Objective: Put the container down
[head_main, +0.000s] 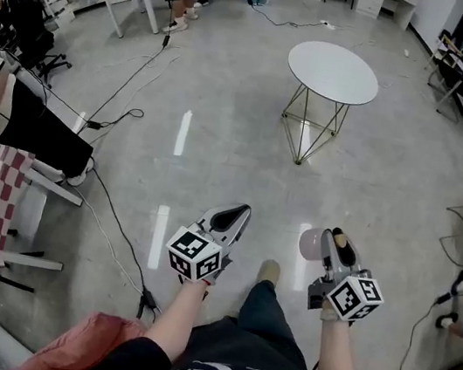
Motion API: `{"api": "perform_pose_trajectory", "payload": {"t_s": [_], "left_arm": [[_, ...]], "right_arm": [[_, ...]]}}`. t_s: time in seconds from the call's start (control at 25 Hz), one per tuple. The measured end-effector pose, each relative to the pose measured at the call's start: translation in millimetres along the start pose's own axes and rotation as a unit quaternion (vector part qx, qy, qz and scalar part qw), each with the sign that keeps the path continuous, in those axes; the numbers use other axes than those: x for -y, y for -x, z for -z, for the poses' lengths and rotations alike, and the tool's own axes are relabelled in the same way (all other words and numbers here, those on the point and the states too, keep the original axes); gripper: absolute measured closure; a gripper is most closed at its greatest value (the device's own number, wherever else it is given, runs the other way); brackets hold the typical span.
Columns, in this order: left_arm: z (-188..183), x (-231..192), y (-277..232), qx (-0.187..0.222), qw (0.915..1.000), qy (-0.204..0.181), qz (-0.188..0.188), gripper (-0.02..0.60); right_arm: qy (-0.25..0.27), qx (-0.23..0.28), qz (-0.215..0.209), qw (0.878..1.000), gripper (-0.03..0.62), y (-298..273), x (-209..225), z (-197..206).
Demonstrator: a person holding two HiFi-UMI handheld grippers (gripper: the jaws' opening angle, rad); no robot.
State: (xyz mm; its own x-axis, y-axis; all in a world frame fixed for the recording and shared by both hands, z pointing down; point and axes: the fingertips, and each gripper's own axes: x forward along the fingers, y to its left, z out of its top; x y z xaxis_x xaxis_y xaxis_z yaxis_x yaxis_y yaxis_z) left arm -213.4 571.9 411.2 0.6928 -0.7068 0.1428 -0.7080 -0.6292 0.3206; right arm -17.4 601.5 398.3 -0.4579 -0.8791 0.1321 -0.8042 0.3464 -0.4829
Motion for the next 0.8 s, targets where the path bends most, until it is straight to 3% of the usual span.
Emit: {"api": "perform_pose_trajectory", "payload": {"t_s": [0.8], "left_arm": [[-35, -50, -171, -0.017, 0.9998, 0.010, -0.004, 0.568]], "right_arm": [[0.001, -0.015, -0.021, 1.000, 0.467, -115, 117, -73]]}}
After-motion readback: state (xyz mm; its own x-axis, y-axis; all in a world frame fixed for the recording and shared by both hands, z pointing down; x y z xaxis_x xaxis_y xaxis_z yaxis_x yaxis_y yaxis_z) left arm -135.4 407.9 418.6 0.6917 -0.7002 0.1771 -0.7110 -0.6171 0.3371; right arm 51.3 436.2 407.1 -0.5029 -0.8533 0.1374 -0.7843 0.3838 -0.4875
